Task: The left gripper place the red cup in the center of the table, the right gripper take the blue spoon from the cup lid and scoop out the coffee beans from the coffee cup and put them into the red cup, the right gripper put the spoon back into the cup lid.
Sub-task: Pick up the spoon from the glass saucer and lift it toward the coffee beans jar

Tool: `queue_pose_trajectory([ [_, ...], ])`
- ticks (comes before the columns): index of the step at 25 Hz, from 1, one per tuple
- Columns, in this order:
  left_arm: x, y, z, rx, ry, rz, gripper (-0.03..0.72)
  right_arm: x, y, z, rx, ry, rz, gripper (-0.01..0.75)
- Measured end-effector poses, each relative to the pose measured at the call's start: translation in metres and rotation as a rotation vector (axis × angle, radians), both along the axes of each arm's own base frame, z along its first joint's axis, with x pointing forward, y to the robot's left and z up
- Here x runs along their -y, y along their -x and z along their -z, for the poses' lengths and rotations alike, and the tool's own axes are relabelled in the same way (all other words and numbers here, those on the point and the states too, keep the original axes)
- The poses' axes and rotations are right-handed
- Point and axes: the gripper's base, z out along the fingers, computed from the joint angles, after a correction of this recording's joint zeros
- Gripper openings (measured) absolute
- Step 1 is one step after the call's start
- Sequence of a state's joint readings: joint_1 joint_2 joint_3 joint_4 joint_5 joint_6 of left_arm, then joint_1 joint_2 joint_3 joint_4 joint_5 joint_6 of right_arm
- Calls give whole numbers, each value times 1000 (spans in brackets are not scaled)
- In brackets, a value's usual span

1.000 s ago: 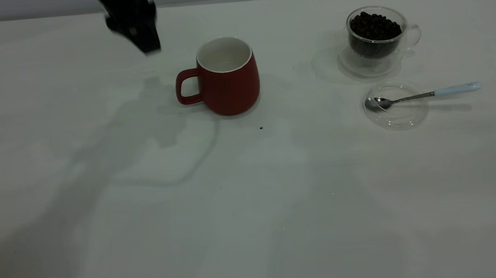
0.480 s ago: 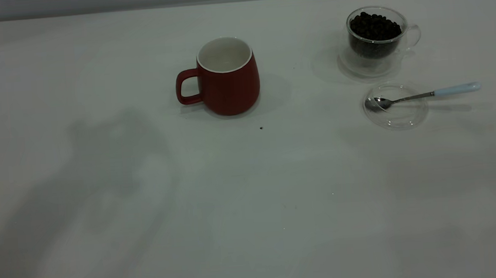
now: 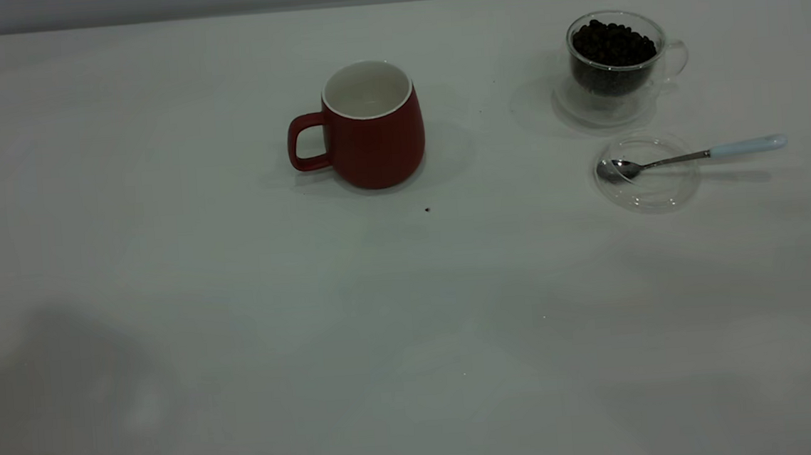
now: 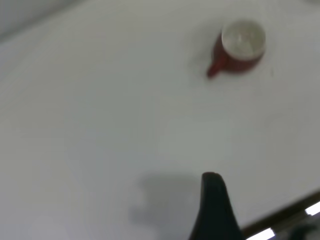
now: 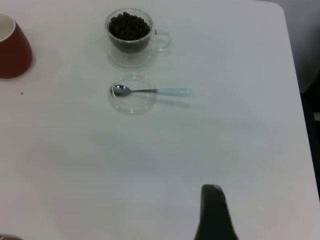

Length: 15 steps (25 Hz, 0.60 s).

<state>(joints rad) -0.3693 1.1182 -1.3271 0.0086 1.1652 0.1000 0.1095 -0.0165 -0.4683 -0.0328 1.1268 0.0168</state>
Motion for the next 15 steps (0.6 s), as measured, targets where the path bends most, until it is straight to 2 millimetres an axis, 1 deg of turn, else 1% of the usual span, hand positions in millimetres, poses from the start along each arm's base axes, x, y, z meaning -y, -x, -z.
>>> queue_pose_trajectory([
  [1,-3,7,10,-28,0,-17,587,0,0,0,0,0,0,550],
  [4,-12,31,51,-134,-26,-49,587,0,0,0,0,0,0,550],
  [7,-21,54,96,-247,-72,-56,587,0,0,0,0,0,0,550],
  [9,-27,68,119,-293,-91,-56,587,0,0,0,0,0,0,550],
  [12,-33,85,146,-310,-99,-56,587,0,0,0,0,0,0,550],
  [15,-39,100,164,-300,-93,-55,587,0,0,0,0,0,0,550],
])
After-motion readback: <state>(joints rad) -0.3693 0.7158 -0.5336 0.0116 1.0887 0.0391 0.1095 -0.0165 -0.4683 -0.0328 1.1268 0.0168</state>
